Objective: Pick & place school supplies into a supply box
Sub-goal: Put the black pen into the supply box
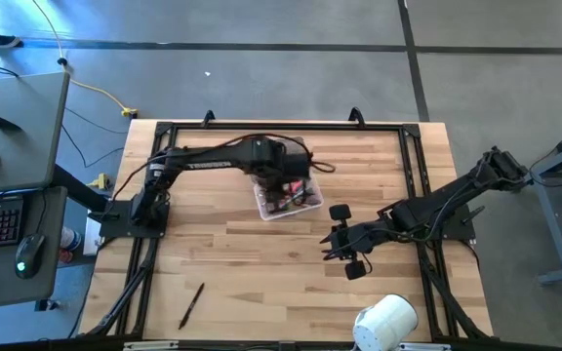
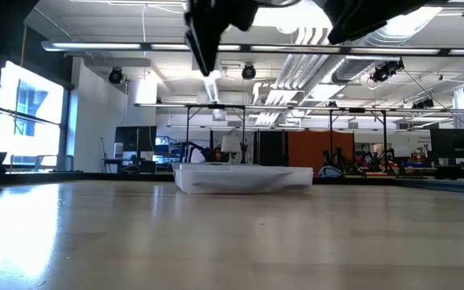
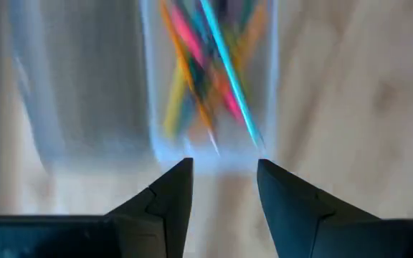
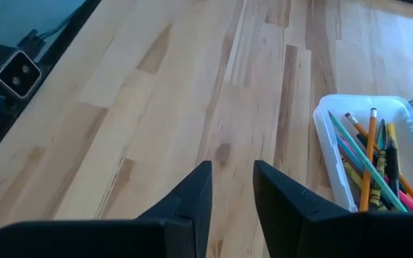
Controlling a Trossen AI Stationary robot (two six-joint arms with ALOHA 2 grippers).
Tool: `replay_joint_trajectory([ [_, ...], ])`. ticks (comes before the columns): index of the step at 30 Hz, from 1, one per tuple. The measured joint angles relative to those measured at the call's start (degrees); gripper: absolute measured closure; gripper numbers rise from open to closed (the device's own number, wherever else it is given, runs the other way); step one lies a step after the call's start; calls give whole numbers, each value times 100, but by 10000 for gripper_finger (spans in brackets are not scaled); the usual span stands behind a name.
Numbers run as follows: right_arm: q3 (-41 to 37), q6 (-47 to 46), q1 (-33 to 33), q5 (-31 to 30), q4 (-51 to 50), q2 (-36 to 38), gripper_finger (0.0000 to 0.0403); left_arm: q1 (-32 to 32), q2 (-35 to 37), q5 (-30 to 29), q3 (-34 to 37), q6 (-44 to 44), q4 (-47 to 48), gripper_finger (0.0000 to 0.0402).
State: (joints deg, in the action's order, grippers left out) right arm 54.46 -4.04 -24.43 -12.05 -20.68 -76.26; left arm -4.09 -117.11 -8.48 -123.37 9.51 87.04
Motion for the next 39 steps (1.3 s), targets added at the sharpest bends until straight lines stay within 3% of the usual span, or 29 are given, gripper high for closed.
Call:
replay_joint_trajectory([
  [2, 0, -2, 0, 0, -13, -37, 316, 80, 75, 326, -264, 579, 335, 211],
  [6, 0, -16, 1, 0, -1, -128, 316, 536, 611, 817, -174, 706, 128, 211],
  [14, -2, -351, 0, 109, -58, -202, 315, 2392, 1121, -1163, 346, 2657, 304, 211],
  [19, -2, -376, 0, 129, -56, -207, 315, 3611, 1173, -1803, 1176, 5277, 269, 211],
  [25, -2, -352, 0, 130, 3, -207, 316, 4622, 1183, -1254, 2370, 8361, 311, 211],
  [31, -2, -209, 0, 131, 19, -207, 316, 5384, 1194, -181, 3326, 10425, -244, 211],
  [36, -2, -196, 0, 131, 49, -207, 316, 5949, 1194, -773, 3776, 11037, -1296, 211],
  [39, -2, -196, 4, 125, 95, -207, 315, 6188, 1197, -828, 3934, 11410, -1498, 211],
])
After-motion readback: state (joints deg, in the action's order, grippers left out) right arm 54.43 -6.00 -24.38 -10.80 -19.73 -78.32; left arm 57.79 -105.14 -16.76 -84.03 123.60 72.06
